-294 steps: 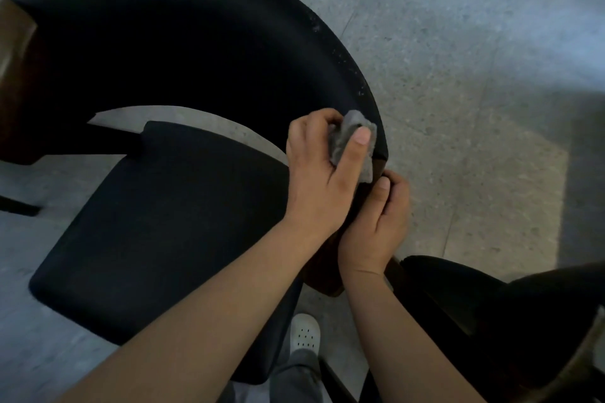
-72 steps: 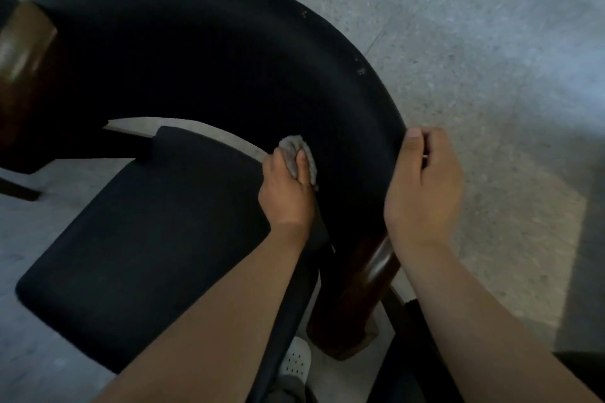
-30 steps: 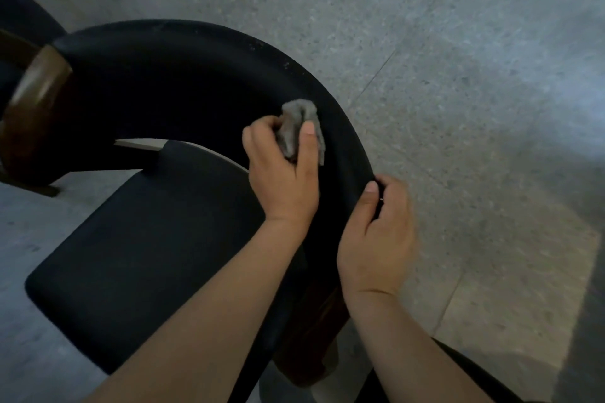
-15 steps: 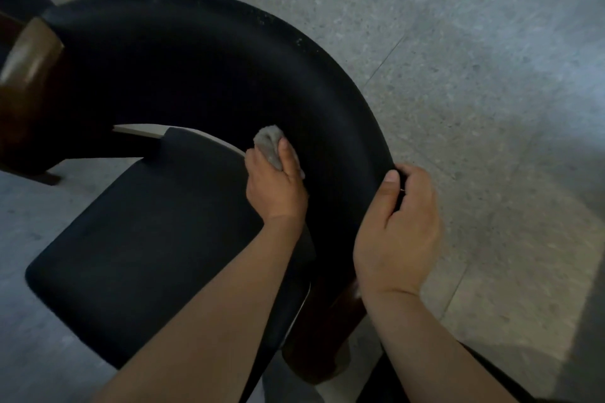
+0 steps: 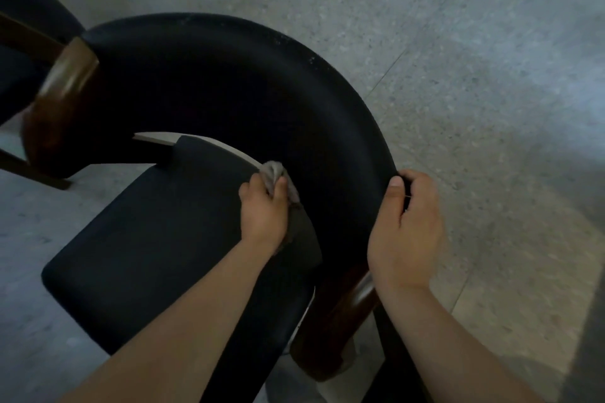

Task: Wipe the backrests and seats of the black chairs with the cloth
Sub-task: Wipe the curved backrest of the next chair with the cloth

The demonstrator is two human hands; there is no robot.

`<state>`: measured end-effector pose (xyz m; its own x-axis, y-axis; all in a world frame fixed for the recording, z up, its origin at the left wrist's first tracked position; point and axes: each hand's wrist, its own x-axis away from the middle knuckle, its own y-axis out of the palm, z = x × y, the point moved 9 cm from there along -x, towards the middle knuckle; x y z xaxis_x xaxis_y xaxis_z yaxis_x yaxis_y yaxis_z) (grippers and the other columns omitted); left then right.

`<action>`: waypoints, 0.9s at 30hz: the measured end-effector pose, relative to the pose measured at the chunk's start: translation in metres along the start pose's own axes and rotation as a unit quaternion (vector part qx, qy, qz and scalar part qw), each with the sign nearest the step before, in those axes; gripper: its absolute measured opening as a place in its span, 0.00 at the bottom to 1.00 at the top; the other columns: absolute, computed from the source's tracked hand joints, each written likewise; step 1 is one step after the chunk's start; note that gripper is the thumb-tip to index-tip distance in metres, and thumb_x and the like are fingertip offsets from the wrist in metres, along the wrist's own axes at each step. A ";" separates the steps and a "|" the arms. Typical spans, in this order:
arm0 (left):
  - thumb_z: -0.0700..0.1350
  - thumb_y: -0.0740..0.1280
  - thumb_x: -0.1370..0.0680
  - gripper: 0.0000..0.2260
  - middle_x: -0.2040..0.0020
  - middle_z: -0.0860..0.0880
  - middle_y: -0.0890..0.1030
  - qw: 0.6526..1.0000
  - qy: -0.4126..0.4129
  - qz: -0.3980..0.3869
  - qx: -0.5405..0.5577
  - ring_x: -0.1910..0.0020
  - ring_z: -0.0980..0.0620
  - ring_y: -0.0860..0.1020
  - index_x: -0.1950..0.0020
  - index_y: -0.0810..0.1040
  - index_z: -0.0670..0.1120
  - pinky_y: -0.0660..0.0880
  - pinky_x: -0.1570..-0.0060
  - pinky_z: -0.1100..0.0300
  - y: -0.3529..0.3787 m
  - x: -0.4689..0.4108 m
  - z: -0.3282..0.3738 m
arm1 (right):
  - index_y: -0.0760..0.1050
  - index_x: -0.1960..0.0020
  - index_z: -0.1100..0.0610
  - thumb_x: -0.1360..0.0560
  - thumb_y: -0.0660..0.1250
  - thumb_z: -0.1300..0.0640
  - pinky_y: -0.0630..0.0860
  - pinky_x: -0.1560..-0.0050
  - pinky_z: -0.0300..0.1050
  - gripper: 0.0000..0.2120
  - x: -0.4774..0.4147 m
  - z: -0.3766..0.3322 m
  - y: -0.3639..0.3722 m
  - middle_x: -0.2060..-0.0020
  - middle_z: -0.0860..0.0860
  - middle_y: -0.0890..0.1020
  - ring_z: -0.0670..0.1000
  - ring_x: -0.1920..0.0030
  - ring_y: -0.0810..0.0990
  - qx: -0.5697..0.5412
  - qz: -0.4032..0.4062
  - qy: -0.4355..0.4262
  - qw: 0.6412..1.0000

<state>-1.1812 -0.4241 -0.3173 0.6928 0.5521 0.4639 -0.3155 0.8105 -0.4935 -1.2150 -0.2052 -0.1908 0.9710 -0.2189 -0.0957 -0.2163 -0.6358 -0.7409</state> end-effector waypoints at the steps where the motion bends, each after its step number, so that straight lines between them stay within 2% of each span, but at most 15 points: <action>1: 0.51 0.61 0.18 0.12 0.43 0.45 0.73 0.999 0.019 0.020 0.030 0.57 0.58 0.72 0.42 0.74 0.43 0.71 0.53 0.62 -0.012 0.003 0.009 | 0.74 0.46 0.53 0.17 0.55 0.49 0.68 0.61 0.34 0.11 -0.005 0.000 0.001 0.56 0.46 0.77 0.44 0.59 0.75 -0.011 -0.023 0.008 1.000; 2: 0.50 0.63 0.19 0.11 0.45 0.46 0.73 0.997 0.038 0.036 0.063 0.56 0.59 0.73 0.45 0.75 0.43 0.71 0.55 0.67 -0.024 0.006 0.019 | 0.74 0.48 0.52 0.18 0.55 0.48 0.69 0.62 0.36 0.12 -0.011 -0.002 0.001 0.58 0.46 0.77 0.43 0.60 0.75 -0.020 -0.043 0.011 0.999; 4: 0.50 0.65 0.20 0.09 0.47 0.47 0.74 0.988 0.074 0.059 0.121 0.55 0.62 0.74 0.47 0.76 0.45 0.71 0.57 0.73 -0.042 0.014 0.041 | 0.74 0.53 0.53 0.18 0.55 0.49 0.66 0.64 0.33 0.12 -0.027 -0.013 0.001 0.63 0.45 0.75 0.42 0.63 0.73 -0.021 -0.066 -0.014 0.998; 6: 0.50 0.68 0.21 0.07 0.47 0.49 0.73 0.978 0.105 0.074 0.162 0.53 0.64 0.74 0.48 0.77 0.48 0.72 0.54 0.73 -0.052 0.020 0.066 | 0.73 0.54 0.53 0.18 0.56 0.52 0.64 0.65 0.31 0.10 -0.042 -0.026 0.006 0.64 0.43 0.73 0.41 0.64 0.72 -0.009 -0.066 -0.046 0.997; 9: 0.50 0.71 0.23 0.05 0.48 0.52 0.73 0.962 0.155 0.107 0.197 0.52 0.64 0.75 0.50 0.76 0.52 0.71 0.49 0.71 -0.051 0.029 0.102 | 0.73 0.52 0.55 0.17 0.57 0.52 0.62 0.65 0.38 0.10 -0.051 -0.030 0.021 0.63 0.46 0.74 0.46 0.63 0.72 0.011 -0.063 -0.056 0.996; 11: 0.50 0.72 0.25 0.07 0.48 0.52 0.72 0.956 0.194 0.121 0.184 0.51 0.61 0.75 0.50 0.77 0.51 0.70 0.49 0.72 -0.040 0.033 0.119 | 0.73 0.52 0.55 0.18 0.57 0.52 0.62 0.66 0.33 0.10 -0.050 -0.025 0.024 0.62 0.47 0.74 0.47 0.62 0.72 0.017 -0.061 -0.060 0.996; 13: 0.53 0.71 0.25 0.12 0.46 0.53 0.70 0.958 0.216 0.120 0.145 0.49 0.57 0.74 0.46 0.77 0.49 0.72 0.46 0.67 -0.023 0.033 0.125 | 0.73 0.52 0.55 0.18 0.57 0.52 0.61 0.66 0.31 0.10 -0.049 -0.024 0.022 0.61 0.48 0.75 0.47 0.62 0.72 0.019 -0.057 -0.063 0.996; 15: 0.57 0.68 0.26 0.16 0.46 0.54 0.70 0.959 0.223 0.143 0.106 0.48 0.54 0.74 0.44 0.76 0.49 0.75 0.47 0.57 -0.012 0.029 0.124 | 0.74 0.51 0.56 0.18 0.57 0.53 0.61 0.67 0.39 0.10 -0.049 -0.025 0.021 0.61 0.48 0.76 0.47 0.62 0.72 0.012 -0.050 -0.069 0.996; 17: 0.59 0.65 0.25 0.18 0.46 0.52 0.71 0.955 0.216 0.171 0.106 0.50 0.53 0.75 0.44 0.76 0.48 0.75 0.49 0.53 -0.007 0.025 0.118 | 0.74 0.51 0.57 0.18 0.57 0.53 0.61 0.66 0.43 0.11 -0.049 -0.025 0.022 0.61 0.49 0.77 0.49 0.62 0.73 0.014 -0.049 -0.071 0.996; 21: 0.60 0.61 0.26 0.19 0.48 0.56 0.70 0.951 0.200 0.197 0.129 0.55 0.62 0.72 0.46 0.77 0.47 0.69 0.58 0.67 -0.005 0.022 0.108 | 0.74 0.53 0.57 0.18 0.56 0.52 0.61 0.68 0.37 0.12 -0.049 -0.024 0.020 0.62 0.50 0.77 0.49 0.64 0.73 0.025 -0.041 -0.077 0.996; 23: 0.58 0.60 0.25 0.15 0.50 0.57 0.69 0.951 0.189 0.198 0.145 0.57 0.67 0.71 0.49 0.75 0.49 0.66 0.59 0.75 -0.005 0.019 0.101 | 0.73 0.53 0.56 0.19 0.55 0.51 0.61 0.68 0.35 0.12 -0.048 -0.025 0.020 0.63 0.48 0.76 0.46 0.65 0.72 0.027 -0.045 -0.074 0.996; 25: 0.54 0.62 0.23 0.07 0.51 0.56 0.70 0.952 0.170 0.200 0.158 0.56 0.70 0.72 0.52 0.72 0.51 0.65 0.59 0.78 -0.005 0.014 0.088 | 0.73 0.53 0.54 0.19 0.55 0.51 0.61 0.68 0.34 0.12 -0.048 -0.026 0.020 0.64 0.47 0.75 0.43 0.65 0.72 0.028 -0.051 -0.076 0.995; 27: 0.50 0.63 0.21 0.03 0.50 0.55 0.70 0.958 0.136 0.198 0.159 0.56 0.68 0.73 0.52 0.70 0.52 0.66 0.59 0.78 -0.004 0.007 0.070 | 0.73 0.53 0.54 0.19 0.55 0.50 0.61 0.68 0.34 0.12 -0.047 -0.027 0.020 0.64 0.46 0.74 0.42 0.65 0.72 0.031 -0.052 -0.080 0.995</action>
<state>-1.2202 -0.4093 -0.2608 0.6076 0.7922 0.0573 -0.7397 0.5907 -0.3223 -1.2680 -0.2279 -0.1834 0.9927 -0.0303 -0.1167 -0.1113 -0.6014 -0.7911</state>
